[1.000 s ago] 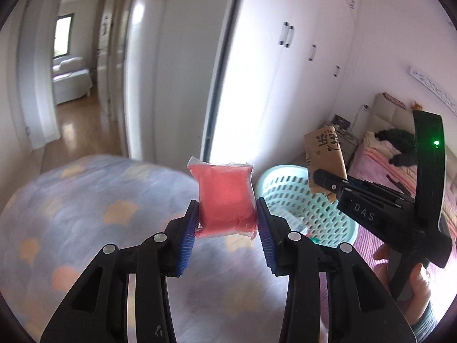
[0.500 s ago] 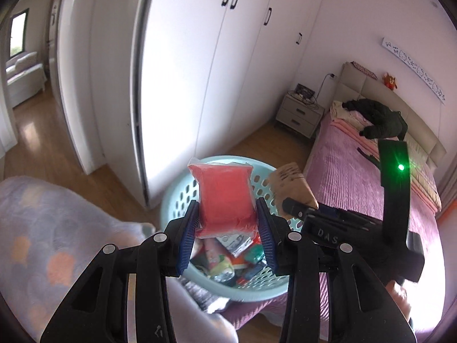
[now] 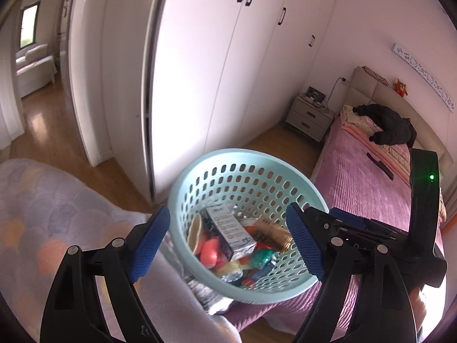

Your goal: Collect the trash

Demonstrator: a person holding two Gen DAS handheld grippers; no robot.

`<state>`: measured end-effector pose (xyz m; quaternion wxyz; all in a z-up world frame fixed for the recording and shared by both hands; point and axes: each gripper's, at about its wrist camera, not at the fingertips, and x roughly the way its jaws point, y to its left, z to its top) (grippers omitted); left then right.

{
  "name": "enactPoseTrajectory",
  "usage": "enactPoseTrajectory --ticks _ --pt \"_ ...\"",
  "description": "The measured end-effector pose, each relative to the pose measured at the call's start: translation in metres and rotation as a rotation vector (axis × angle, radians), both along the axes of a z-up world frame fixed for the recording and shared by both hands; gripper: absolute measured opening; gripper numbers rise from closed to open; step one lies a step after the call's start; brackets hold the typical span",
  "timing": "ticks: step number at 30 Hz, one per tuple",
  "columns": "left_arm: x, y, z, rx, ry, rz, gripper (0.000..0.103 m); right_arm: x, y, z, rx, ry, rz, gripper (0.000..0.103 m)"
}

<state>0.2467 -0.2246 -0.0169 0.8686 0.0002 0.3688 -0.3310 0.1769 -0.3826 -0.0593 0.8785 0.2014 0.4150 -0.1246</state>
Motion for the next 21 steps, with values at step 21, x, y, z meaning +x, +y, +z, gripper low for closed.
enactPoseTrajectory --ticks 21 --pt "-0.109 0.142 0.03 0.047 -0.38 0.433 0.092 -0.065 0.107 0.064 -0.248 -0.236 0.037 0.071"
